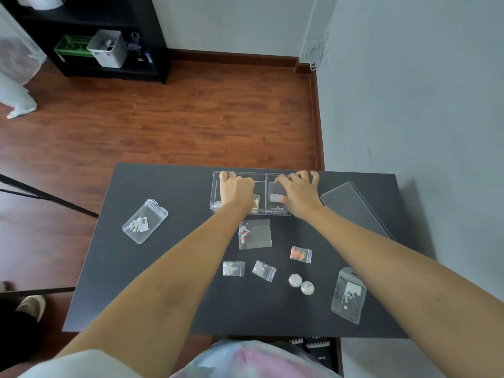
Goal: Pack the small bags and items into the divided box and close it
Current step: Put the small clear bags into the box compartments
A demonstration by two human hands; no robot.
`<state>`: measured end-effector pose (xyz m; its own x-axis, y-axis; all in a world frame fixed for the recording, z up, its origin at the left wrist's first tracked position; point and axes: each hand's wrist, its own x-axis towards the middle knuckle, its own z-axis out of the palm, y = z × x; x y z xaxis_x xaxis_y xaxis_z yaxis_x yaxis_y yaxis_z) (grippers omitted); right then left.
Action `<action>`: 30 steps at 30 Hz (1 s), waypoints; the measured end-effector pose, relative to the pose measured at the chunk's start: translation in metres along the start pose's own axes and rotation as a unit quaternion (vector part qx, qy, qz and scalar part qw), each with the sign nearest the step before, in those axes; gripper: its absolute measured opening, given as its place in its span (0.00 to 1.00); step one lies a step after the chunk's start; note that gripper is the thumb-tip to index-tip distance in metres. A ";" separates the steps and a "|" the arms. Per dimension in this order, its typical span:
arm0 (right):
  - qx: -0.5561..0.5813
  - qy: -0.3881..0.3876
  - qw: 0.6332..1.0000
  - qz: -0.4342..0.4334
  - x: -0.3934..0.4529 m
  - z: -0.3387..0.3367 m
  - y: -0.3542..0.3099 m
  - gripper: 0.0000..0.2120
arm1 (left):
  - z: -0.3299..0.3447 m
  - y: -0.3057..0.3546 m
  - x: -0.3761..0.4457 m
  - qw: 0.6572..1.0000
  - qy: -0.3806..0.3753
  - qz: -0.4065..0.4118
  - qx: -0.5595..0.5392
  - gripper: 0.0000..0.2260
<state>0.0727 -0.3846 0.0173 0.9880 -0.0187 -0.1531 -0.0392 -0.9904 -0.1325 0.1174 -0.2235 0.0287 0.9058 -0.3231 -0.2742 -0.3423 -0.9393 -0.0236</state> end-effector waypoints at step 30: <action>0.120 -0.067 0.981 0.140 -0.151 0.026 0.022 0.19 | 0.063 -0.063 -0.142 0.942 -0.140 0.119 -0.280 0.18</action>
<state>-0.0808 -0.3996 0.0120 0.9056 -0.2506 -0.3422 -0.3559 -0.8880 -0.2913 -0.0056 -0.1113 0.0091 0.6911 -0.5637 -0.4523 -0.2708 -0.7822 0.5611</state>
